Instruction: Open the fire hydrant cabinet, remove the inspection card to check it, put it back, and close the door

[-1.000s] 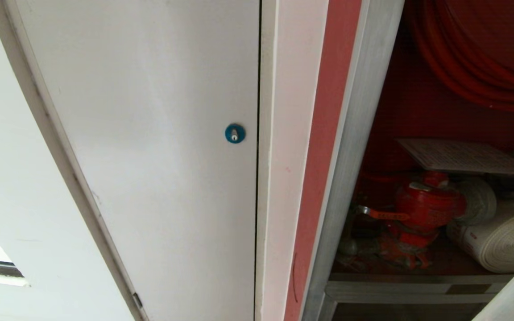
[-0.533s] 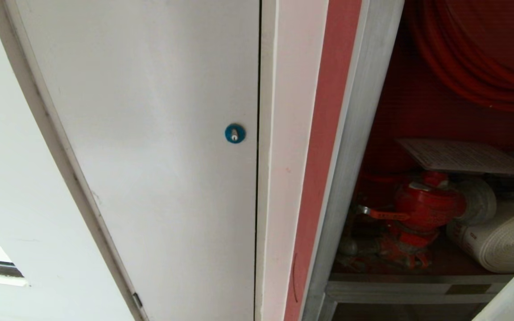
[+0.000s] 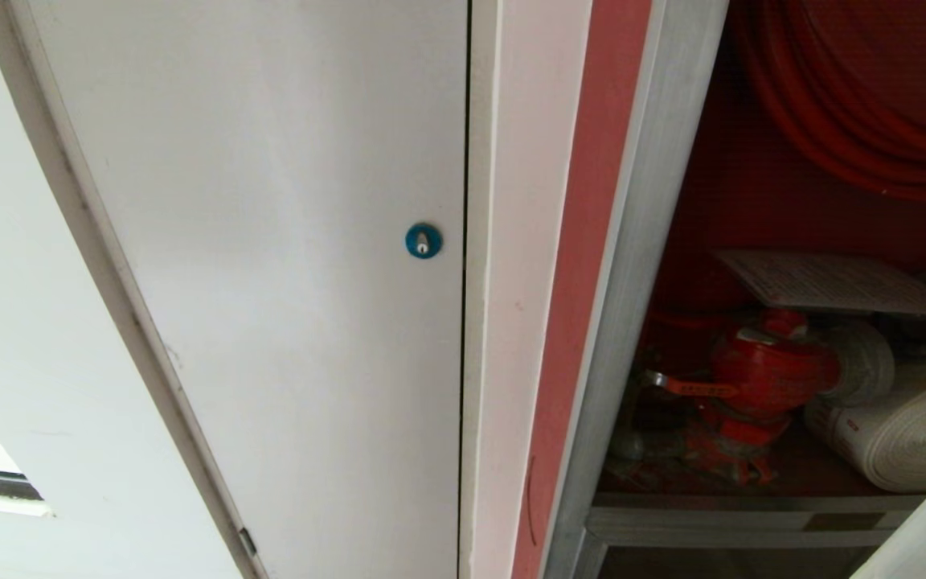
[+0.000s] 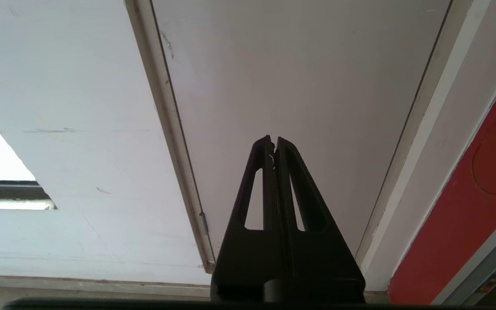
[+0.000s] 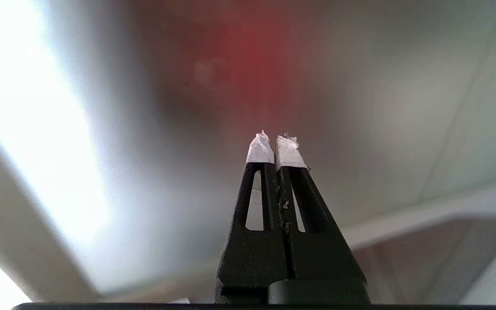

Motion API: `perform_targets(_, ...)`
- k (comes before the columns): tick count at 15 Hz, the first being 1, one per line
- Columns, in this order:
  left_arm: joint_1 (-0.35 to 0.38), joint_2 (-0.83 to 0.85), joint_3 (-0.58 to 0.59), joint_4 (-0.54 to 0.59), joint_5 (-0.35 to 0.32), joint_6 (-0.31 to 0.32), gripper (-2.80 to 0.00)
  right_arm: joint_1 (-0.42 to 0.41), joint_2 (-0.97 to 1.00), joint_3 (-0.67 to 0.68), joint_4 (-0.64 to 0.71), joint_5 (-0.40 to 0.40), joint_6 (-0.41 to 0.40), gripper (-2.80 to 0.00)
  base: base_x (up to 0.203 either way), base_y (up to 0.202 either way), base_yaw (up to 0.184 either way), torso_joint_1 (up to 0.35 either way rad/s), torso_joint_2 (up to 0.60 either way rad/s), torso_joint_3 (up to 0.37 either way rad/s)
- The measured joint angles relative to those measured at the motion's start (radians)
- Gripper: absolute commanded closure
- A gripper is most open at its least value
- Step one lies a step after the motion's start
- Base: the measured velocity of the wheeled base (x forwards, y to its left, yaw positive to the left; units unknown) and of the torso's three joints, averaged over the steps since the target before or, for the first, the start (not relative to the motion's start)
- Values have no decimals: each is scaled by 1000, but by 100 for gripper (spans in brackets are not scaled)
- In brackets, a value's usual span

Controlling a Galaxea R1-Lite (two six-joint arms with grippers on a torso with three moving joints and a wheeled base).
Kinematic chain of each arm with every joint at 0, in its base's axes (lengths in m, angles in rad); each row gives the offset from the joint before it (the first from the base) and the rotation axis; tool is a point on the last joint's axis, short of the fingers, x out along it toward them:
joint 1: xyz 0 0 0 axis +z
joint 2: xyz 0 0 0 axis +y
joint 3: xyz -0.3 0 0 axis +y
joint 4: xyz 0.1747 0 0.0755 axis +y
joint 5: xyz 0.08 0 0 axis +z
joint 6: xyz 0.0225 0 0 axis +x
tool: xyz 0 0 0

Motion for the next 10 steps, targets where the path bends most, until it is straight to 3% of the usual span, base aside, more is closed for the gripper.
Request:
perform_targets(5, 0, 0, 0, 0, -1, 0, 0, 2, 154, -338, 125, 165, 1, 0, 0, 0, 0, 0, 0, 0)
perform_targets(10, 0, 0, 0, 0, 0, 0, 0, 2, 384, -619, 213, 525, 1, 0, 0, 0, 0, 0, 0, 0)
